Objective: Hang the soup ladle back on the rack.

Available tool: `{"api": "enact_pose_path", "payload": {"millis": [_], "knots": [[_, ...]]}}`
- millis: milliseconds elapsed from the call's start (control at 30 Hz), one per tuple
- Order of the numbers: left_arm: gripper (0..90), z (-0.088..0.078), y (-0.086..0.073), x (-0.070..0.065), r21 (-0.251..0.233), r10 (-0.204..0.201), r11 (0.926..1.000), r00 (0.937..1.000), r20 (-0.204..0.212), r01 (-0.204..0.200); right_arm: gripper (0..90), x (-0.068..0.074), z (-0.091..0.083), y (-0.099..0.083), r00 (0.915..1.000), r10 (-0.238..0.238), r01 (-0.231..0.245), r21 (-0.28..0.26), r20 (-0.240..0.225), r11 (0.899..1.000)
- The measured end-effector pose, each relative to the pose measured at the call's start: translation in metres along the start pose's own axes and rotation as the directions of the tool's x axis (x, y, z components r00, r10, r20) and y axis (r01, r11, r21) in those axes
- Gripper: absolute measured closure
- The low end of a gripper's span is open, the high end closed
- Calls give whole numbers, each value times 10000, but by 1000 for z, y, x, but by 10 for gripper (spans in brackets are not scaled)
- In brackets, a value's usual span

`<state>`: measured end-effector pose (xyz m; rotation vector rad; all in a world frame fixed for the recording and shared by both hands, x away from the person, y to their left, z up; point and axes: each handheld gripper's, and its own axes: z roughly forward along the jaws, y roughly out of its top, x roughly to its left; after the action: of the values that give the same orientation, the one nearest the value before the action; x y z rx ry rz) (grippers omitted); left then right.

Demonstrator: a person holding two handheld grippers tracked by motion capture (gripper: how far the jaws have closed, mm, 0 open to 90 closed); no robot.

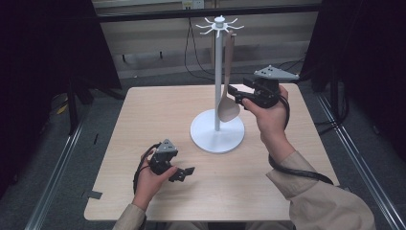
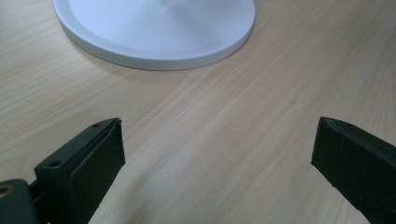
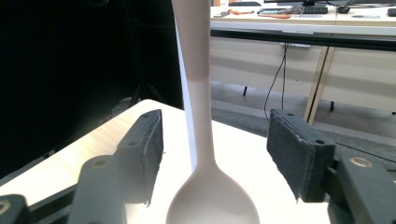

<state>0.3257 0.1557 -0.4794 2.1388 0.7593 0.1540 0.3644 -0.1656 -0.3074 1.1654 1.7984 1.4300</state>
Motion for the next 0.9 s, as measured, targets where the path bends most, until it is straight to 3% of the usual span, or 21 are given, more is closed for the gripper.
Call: {"api": "enact_pose_path", "payload": {"millis": [900], "knots": [[24,0,0,0,30,14,10000,10000,-71,-14,174,4,-9,-27,9991,-220,249,784,-375,9966]]}}
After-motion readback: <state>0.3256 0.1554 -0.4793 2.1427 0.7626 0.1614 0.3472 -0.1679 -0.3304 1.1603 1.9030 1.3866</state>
